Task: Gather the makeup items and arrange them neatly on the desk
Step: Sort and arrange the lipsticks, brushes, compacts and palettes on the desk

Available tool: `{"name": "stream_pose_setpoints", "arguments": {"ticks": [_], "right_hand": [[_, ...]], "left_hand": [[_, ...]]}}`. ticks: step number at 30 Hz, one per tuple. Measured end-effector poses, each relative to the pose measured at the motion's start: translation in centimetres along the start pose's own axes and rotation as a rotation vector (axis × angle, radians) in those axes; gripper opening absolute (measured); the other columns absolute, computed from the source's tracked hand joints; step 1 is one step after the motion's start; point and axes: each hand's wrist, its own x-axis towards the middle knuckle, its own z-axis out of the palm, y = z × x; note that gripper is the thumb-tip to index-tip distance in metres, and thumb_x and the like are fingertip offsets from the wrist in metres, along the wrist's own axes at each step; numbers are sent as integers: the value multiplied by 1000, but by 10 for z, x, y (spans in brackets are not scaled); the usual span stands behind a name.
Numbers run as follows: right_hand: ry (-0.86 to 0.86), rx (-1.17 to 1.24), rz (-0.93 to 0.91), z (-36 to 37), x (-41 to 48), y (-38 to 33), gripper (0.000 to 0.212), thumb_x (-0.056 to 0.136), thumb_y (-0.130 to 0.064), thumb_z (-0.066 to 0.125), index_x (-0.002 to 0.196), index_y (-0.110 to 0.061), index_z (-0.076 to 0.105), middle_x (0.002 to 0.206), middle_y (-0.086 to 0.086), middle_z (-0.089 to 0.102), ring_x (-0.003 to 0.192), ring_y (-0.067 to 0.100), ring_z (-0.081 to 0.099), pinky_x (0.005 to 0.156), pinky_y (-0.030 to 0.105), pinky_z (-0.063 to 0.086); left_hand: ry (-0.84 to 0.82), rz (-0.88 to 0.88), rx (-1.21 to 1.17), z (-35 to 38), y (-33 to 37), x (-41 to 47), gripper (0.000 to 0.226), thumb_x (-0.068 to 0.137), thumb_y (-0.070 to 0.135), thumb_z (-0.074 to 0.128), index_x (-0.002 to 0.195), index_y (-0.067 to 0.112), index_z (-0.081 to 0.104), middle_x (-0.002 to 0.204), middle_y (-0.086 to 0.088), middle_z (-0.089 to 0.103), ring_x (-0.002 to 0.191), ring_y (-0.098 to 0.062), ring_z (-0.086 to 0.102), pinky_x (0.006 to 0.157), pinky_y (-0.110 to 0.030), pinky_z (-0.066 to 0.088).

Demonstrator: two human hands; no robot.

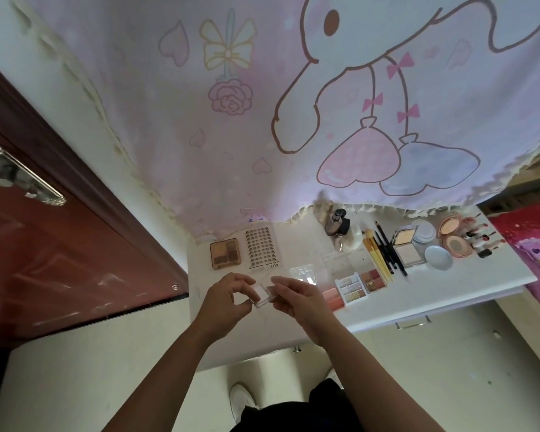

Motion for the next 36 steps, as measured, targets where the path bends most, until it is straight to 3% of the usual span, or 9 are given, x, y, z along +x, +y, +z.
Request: {"name": "stream_pose_setpoints", "arguments": {"ticks": [4, 7, 9, 14, 18, 22, 28, 36], "right_hand": [[34, -64, -31, -1, 1, -1, 22, 93, -11, 66, 114, -8, 70, 94, 12, 73, 89, 19, 70, 87, 31, 58], [28, -167, -47, -5, 0, -2, 23, 94, -15, 66, 116, -12, 71, 102, 11, 73, 91, 17, 69, 82, 27, 58], [35, -177, -34, -8, 0, -2, 23, 93, -19, 67, 115, -12, 72, 105, 10, 73, 91, 16, 69, 81, 26, 58], [75, -143, 8, -12, 1, 0, 22, 94, -24, 66, 111, -12, 72, 103, 12, 74, 86, 18, 70, 73, 23, 55], [113, -98, 49, -21, 7, 5, 22, 97, -23, 62, 115, -11, 68, 102, 11, 75, 87, 19, 71, 81, 31, 59], [135, -133, 170, -36, 9, 19, 21, 98, -15, 58, 117, -10, 66, 101, 9, 72, 83, 18, 69, 78, 32, 56], [136, -302, 262, -53, 11, 50, 28, 97, -4, 51, 120, -9, 66, 108, 5, 71, 84, 15, 64, 68, 23, 52], [180, -380, 308, -64, 24, 75, 38, 96, 2, 49, 132, -3, 57, 124, 9, 62, 96, 15, 61, 72, 19, 52]], "left_hand": [[7, -151, -191, 7, -2, -1, 30, 84, -6, 58, 89, 19, 74, 100, 5, 69, 75, -3, 60, 62, -17, 45], [51, -257, -369, 13, -3, -2, 10, 91, 11, 66, 97, 18, 71, 90, 0, 72, 77, -10, 64, 67, -23, 50], [55, -308, -436, 17, -6, -2, 14, 89, 15, 70, 102, 18, 69, 91, -1, 74, 84, -16, 67, 68, -26, 52], [-3, -428, -564, 28, -15, -2, 24, 83, 7, 75, 106, 15, 71, 95, -3, 76, 87, -15, 66, 70, -29, 48], [29, -521, -669, 41, -18, 1, 25, 83, 3, 74, 106, 11, 71, 99, -9, 75, 89, -18, 65, 74, -32, 49], [105, -603, -697, 63, -27, 8, 22, 84, -2, 72, 104, 6, 69, 93, -12, 72, 83, -20, 66, 76, -32, 55], [184, -714, -684, 97, -43, 13, 19, 83, -7, 71, 98, 2, 67, 84, -14, 70, 72, -21, 65, 75, -30, 59], [214, -782, -547, 125, -62, 23, 18, 80, -1, 75, 95, 8, 69, 81, -11, 73, 72, -23, 66, 83, -38, 58]]}}
